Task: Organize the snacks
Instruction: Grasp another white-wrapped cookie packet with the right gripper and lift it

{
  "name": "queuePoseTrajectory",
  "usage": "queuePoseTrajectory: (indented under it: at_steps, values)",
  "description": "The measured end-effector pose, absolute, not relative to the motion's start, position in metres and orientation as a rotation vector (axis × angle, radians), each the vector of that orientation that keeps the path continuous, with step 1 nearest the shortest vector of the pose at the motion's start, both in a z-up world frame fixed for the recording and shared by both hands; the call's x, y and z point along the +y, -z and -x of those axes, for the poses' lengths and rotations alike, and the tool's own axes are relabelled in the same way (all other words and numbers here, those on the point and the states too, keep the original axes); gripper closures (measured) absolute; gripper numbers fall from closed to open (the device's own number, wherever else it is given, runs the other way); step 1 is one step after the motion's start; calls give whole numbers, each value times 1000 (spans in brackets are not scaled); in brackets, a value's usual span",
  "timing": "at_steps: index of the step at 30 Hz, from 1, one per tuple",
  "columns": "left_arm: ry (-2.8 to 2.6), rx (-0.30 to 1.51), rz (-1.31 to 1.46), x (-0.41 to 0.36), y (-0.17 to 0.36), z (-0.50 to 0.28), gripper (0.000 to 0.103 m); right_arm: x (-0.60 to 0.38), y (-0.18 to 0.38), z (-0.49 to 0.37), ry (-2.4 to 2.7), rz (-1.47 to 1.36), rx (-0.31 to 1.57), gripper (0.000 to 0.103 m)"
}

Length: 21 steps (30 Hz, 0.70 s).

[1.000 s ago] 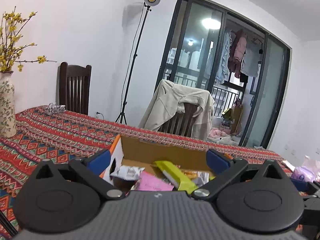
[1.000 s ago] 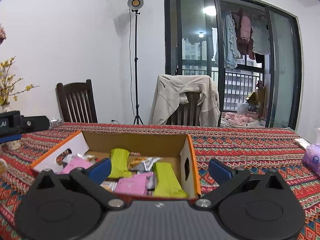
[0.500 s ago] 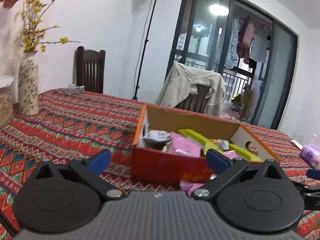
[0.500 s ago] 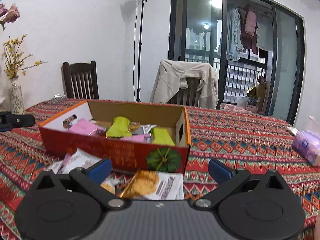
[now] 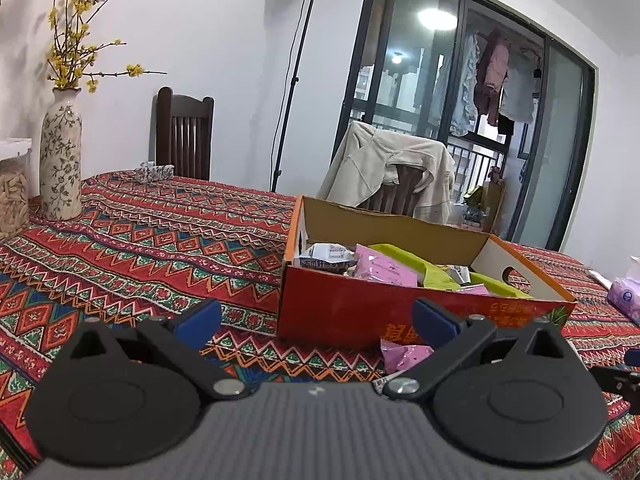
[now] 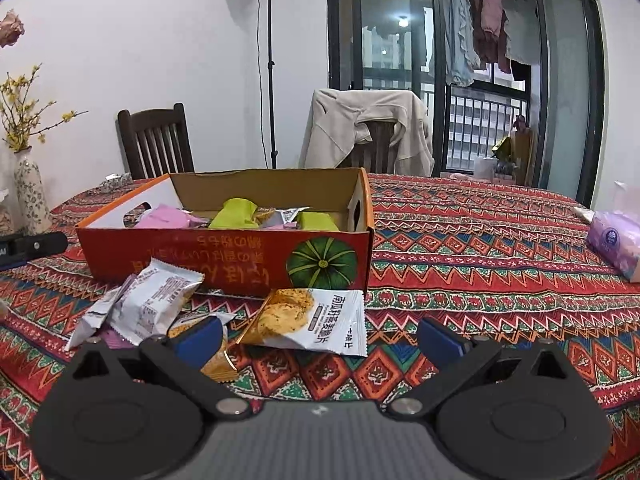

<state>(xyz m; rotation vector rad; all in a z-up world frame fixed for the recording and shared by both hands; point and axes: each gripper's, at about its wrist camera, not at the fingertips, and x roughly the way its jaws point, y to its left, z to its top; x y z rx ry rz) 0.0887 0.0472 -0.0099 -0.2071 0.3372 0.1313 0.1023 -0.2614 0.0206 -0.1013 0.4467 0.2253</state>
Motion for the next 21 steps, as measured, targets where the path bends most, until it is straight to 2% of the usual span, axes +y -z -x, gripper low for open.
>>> queuePoseTrajectory:
  at_steps: [16, 21]
  values:
    - [-134, 351, 248, 55, 12, -89, 0, -230, -19, -148, -186, 208, 543, 0]
    - [-142, 362, 257, 57, 13, -91, 0, -210, -5, -161, -173, 313, 557, 5]
